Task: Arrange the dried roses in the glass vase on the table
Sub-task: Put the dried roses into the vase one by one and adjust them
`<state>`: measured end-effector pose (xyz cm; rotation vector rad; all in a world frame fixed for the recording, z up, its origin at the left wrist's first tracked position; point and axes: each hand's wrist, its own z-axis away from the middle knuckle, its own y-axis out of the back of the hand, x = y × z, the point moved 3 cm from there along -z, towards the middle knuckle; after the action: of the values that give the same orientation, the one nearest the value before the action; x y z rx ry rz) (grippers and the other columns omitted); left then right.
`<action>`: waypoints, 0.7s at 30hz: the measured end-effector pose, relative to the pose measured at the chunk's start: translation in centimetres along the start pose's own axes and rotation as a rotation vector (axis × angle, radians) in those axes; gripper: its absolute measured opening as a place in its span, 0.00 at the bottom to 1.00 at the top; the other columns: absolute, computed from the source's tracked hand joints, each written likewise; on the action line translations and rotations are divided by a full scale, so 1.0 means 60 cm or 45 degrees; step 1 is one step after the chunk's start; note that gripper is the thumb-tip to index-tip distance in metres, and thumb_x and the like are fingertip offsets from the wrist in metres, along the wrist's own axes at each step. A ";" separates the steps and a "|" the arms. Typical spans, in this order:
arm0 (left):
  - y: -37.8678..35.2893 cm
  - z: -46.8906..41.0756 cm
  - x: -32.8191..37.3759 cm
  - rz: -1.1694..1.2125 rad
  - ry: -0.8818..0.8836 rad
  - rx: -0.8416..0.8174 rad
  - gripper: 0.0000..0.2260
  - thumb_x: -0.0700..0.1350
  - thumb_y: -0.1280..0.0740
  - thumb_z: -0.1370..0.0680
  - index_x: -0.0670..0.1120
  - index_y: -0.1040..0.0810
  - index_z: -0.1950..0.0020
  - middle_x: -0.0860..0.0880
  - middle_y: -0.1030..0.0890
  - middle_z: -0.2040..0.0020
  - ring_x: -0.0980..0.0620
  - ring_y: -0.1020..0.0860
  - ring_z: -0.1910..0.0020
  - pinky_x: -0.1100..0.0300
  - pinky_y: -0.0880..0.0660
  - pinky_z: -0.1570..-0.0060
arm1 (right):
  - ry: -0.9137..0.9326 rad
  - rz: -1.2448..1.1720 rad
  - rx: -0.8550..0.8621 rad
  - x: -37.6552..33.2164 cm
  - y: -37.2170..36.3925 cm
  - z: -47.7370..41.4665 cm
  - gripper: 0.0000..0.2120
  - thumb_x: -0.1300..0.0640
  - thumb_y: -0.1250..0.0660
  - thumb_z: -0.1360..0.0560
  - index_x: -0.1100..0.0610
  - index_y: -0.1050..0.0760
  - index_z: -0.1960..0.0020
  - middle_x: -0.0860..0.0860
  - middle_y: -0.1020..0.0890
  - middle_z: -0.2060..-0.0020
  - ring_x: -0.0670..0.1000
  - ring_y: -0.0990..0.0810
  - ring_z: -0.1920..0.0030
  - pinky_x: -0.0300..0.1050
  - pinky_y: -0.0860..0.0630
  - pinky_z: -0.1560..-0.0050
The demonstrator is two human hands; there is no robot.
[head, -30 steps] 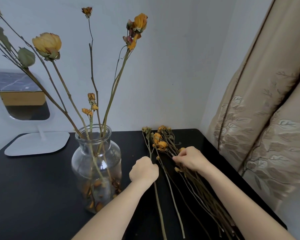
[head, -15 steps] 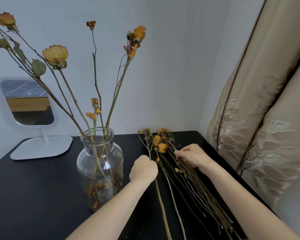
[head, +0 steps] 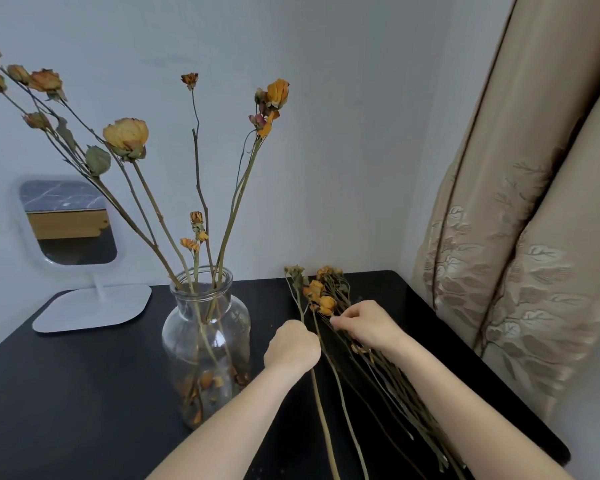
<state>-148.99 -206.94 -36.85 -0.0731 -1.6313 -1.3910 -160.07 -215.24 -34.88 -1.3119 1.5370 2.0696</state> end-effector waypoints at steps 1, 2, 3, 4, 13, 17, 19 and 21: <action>-0.005 -0.001 0.000 0.000 0.013 -0.015 0.04 0.42 0.44 0.22 0.45 0.30 0.53 0.51 0.30 0.63 0.53 0.28 0.63 0.58 0.28 0.59 | -0.009 0.046 -0.046 0.003 -0.009 -0.001 0.09 0.53 0.33 0.26 0.57 0.19 0.60 0.46 0.25 0.73 0.42 0.27 0.70 0.37 0.28 0.60; -0.010 -0.002 -0.001 0.011 0.021 -0.026 0.03 0.42 0.44 0.22 0.45 0.31 0.53 0.51 0.31 0.63 0.52 0.28 0.62 0.58 0.28 0.59 | -0.023 0.106 -0.099 0.007 -0.017 -0.001 0.10 0.53 0.33 0.26 0.58 0.19 0.61 0.47 0.24 0.72 0.43 0.26 0.70 0.36 0.28 0.63; -0.015 -0.004 -0.002 0.028 0.029 -0.035 0.03 0.42 0.43 0.22 0.45 0.31 0.53 0.51 0.31 0.63 0.52 0.28 0.61 0.58 0.29 0.59 | -0.042 0.169 -0.152 0.012 -0.025 -0.002 0.11 0.53 0.33 0.26 0.58 0.20 0.62 0.47 0.25 0.72 0.44 0.26 0.70 0.36 0.28 0.64; -0.018 -0.005 -0.003 0.044 0.039 -0.041 0.03 0.42 0.43 0.22 0.44 0.31 0.53 0.51 0.31 0.63 0.52 0.29 0.61 0.58 0.29 0.59 | -0.064 0.219 -0.190 0.016 -0.031 -0.003 0.12 0.53 0.33 0.26 0.57 0.20 0.65 0.48 0.25 0.73 0.45 0.26 0.70 0.37 0.28 0.64; -0.008 -0.028 -0.029 0.102 0.200 -0.055 0.12 0.40 0.46 0.22 0.40 0.31 0.40 0.42 0.23 0.46 0.43 0.22 0.47 0.53 0.24 0.50 | -0.072 0.204 -0.183 0.017 -0.039 -0.018 0.11 0.54 0.35 0.25 0.57 0.23 0.64 0.49 0.26 0.71 0.47 0.25 0.67 0.40 0.26 0.61; -0.003 -0.024 -0.026 0.064 0.103 -0.010 0.12 0.42 0.46 0.20 0.40 0.32 0.39 0.43 0.24 0.43 0.44 0.24 0.47 0.52 0.25 0.49 | -0.154 0.263 -0.277 0.020 -0.048 -0.019 0.10 0.54 0.34 0.26 0.59 0.21 0.62 0.49 0.26 0.72 0.45 0.28 0.71 0.38 0.28 0.65; 0.003 -0.015 -0.017 0.029 -0.009 0.034 0.10 0.44 0.47 0.19 0.42 0.32 0.42 0.44 0.24 0.46 0.45 0.23 0.49 0.53 0.27 0.54 | -0.149 0.259 -0.235 0.020 -0.049 -0.021 0.10 0.54 0.35 0.25 0.59 0.20 0.59 0.49 0.26 0.71 0.46 0.27 0.71 0.38 0.28 0.64; 0.013 -0.003 -0.008 0.025 -0.137 0.072 0.09 0.46 0.47 0.19 0.43 0.32 0.46 0.45 0.23 0.49 0.46 0.23 0.52 0.55 0.28 0.58 | -0.112 0.212 -0.175 0.014 -0.042 -0.023 0.11 0.53 0.35 0.25 0.58 0.21 0.61 0.48 0.26 0.72 0.45 0.27 0.71 0.38 0.29 0.66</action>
<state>-148.13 -206.57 -36.64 -0.1323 -1.7531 -1.3447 -158.19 -215.63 -37.17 -1.1546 1.5376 2.3392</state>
